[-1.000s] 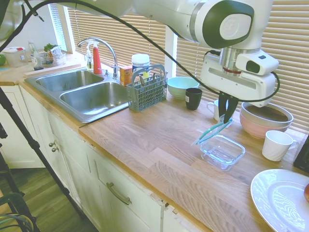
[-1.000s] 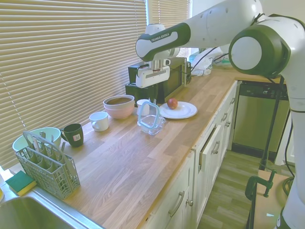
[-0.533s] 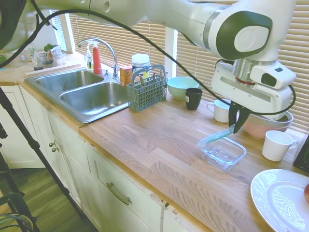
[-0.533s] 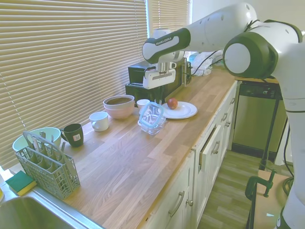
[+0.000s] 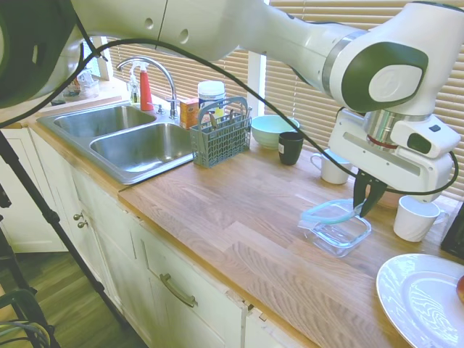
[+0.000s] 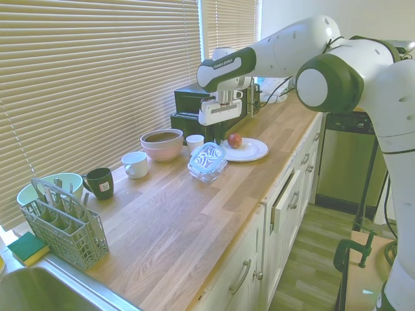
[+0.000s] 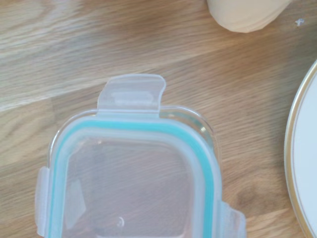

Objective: Cover the lid of the food container

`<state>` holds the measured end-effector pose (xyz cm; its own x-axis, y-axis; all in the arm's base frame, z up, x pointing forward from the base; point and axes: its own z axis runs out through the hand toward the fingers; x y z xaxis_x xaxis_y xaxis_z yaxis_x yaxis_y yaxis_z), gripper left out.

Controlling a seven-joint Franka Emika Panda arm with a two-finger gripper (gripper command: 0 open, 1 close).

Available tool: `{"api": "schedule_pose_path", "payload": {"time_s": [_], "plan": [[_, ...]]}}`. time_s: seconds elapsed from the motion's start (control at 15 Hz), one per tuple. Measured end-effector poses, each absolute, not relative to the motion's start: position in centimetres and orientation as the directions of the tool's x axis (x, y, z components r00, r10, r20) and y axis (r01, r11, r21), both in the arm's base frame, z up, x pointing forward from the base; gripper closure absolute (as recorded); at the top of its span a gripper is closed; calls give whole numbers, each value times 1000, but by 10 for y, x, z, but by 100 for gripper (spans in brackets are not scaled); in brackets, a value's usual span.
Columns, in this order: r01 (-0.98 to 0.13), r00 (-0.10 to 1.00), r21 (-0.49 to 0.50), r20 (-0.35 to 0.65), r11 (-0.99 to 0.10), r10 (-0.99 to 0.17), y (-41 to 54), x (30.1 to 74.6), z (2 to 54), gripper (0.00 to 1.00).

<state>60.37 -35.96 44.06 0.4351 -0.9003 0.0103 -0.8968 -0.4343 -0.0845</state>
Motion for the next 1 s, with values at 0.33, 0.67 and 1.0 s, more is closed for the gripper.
{"api": "schedule_pose_path", "payload": {"time_s": [0.33, 0.67, 1.0], "plan": [[-898, 436, -63, 8, -435, -900, -366, 615, 420, 100], [-898, 438, -39, -7, -438, -899, -369, 624, 394, 100], [-898, 439, -36, -12, -439, -898, -366, 626, 388, 100]]}}
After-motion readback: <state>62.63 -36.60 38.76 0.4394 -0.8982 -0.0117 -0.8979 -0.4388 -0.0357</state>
